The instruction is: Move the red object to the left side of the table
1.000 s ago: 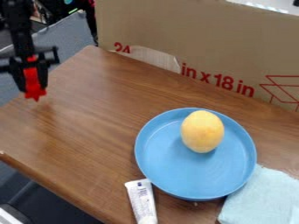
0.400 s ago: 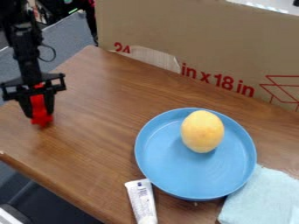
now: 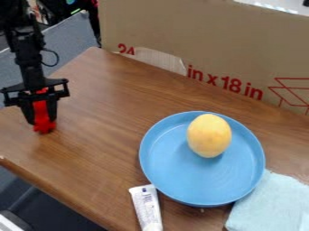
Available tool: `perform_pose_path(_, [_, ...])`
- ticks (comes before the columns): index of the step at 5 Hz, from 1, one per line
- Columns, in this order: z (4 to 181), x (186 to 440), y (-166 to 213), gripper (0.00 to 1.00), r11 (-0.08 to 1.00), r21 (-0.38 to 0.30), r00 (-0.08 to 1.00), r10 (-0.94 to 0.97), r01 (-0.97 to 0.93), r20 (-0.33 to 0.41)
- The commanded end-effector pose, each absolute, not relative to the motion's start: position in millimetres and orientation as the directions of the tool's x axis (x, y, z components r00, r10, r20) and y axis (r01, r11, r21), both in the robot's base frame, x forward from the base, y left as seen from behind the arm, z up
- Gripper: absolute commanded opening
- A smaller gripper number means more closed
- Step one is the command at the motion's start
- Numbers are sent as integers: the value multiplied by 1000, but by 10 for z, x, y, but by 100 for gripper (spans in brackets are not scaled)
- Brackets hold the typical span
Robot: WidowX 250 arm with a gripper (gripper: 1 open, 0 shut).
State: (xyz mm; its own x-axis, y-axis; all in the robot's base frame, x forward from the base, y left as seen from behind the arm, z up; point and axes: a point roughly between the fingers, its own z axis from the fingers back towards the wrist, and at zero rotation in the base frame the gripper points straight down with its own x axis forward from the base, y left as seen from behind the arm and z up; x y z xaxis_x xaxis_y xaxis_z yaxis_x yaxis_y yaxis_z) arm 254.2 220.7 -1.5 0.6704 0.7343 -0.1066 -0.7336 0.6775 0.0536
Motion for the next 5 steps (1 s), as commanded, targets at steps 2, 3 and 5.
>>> perform_pose_path(2, [-267, 2483, 2257, 100, 700, 41, 697, 713, -713, -73])
perform_pose_path(3, [20, 2591, 2126, 100, 704, -14, 703, 708, -710, -61])
perform_pose_path(5, [700, 2780, 2115, 100, 723, -122, 730, 683, -680, -24])
